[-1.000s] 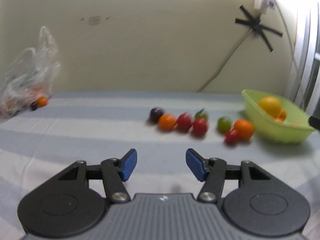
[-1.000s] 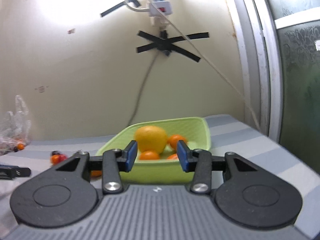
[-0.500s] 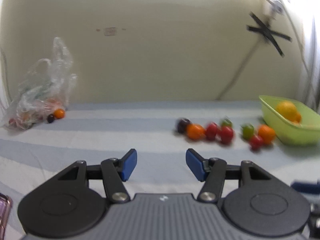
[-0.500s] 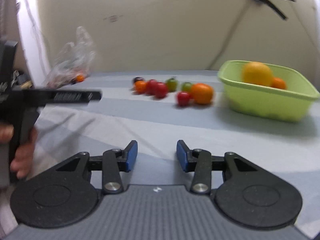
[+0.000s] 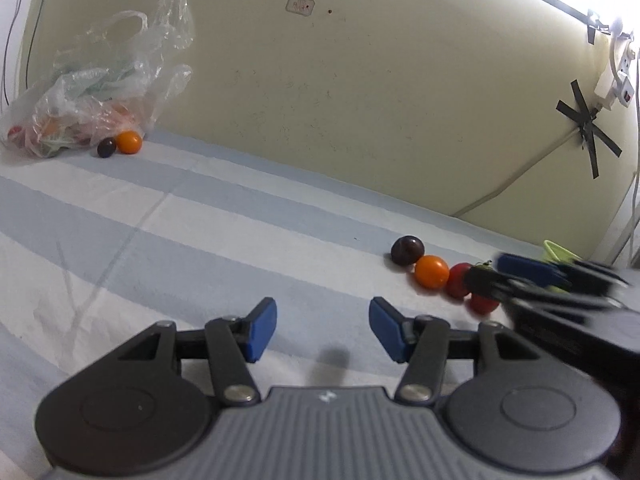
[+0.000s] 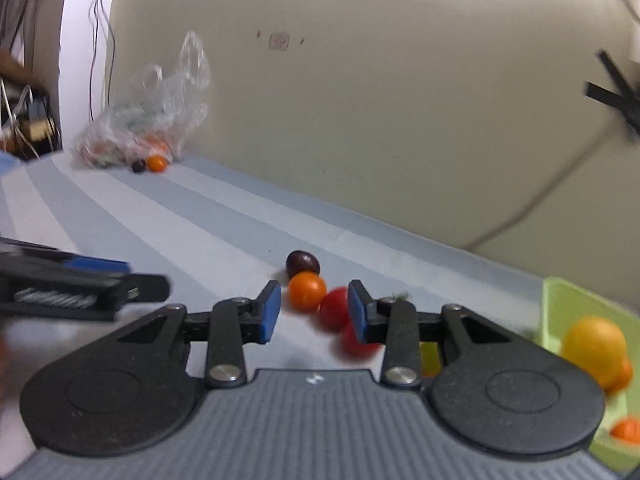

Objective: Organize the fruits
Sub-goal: 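Grasp another orange cherry tomato with the left gripper while the right gripper grasps a dark purple tomato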

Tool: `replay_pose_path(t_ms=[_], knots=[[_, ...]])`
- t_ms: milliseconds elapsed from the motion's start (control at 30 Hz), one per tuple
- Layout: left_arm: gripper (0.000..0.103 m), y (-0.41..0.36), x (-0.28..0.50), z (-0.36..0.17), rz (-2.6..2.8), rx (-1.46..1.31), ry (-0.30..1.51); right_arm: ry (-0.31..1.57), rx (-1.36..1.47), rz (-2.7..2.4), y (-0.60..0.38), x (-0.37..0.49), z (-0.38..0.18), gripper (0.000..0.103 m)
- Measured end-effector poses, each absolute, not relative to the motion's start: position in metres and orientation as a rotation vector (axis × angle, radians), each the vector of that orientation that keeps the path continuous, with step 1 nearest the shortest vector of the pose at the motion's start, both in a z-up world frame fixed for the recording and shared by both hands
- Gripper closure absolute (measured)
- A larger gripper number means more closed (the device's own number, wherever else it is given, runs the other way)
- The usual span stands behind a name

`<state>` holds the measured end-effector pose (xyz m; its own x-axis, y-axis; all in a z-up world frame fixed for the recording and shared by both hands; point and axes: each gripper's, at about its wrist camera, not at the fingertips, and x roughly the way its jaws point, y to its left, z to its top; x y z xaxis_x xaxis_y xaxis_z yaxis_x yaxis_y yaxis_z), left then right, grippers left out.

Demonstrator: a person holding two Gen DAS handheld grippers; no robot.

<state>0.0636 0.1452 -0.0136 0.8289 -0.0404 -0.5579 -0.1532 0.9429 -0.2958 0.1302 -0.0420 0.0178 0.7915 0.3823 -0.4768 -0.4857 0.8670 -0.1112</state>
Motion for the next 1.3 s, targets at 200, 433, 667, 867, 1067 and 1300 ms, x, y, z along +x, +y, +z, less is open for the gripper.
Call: replay_pose_path(t_ms=[200,433,667,867,1067,1300], knots=[[0.047,0.149,0.065,-0.014,0.043,-0.363,0.607,0.549,-0.365,0.520,-0.027,0.166,0.010,0.045],[0.046,0.152,0.066,-0.013,0.033,-0.374,0.602,0.534,-0.509,0.573,-0.026,0.162,0.010,0.058],[0.045,0.146,0.072,-0.010,-0.052,-0.394,0.587,0.388,-0.526,0.549,-0.036,0.111,0.012,0.097],[0.045,0.118,0.111,0.001,-0.090,-0.331,0.623,0.409,-0.410,0.554,-0.054,0.108,0.011,0.093],[0.063,0.093,0.153,-0.001,-0.093,-0.251,0.670,0.375,-0.346,0.500,-0.072,0.099,0.012,0.087],[0.074,0.091,0.150,-0.011,-0.108,-0.244,0.677,0.356,-0.292,0.475,-0.081,0.106,0.021,0.079]])
